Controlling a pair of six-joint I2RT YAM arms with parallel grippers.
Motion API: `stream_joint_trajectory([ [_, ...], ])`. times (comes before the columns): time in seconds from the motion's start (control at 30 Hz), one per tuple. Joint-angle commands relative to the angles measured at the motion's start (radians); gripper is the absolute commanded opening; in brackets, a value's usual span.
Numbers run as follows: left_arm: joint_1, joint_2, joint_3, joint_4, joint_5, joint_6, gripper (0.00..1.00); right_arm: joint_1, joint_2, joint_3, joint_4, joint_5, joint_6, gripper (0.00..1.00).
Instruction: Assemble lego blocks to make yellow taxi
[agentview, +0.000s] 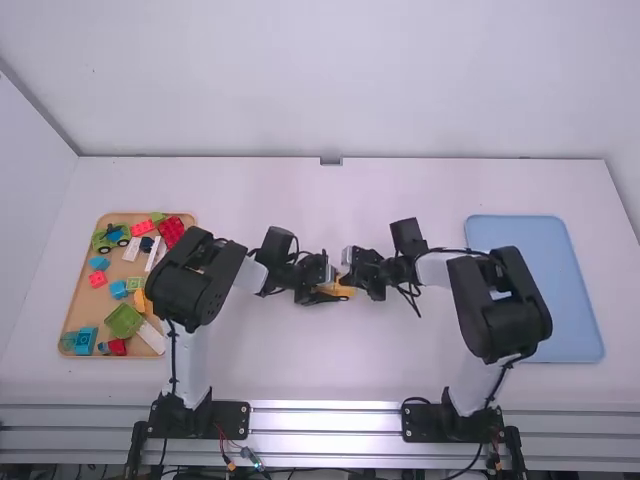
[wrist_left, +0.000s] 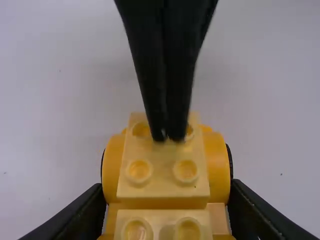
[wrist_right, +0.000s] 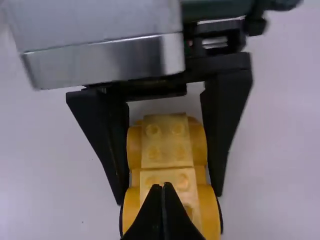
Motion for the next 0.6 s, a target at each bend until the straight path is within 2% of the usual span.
stream_joint_trajectory([
  [0.0,-0.008,0.014,0.002,-0.007,-0.003,-0.001,0.53,0.020,-0.019,-0.008,-0.003,0.121,0.052,0.00],
  [0.33,-0.007,0.014,0.002,0.028,-0.004,-0.072,0.52,0.079,-0.019,-0.010,-0.098,0.286,0.056,0.00],
  [0.57,-0.008,0.014,0.002,0.024,-0.004,-0.072,0.52,0.077,0.016,-0.064,0.006,0.322,0.139,0.00],
])
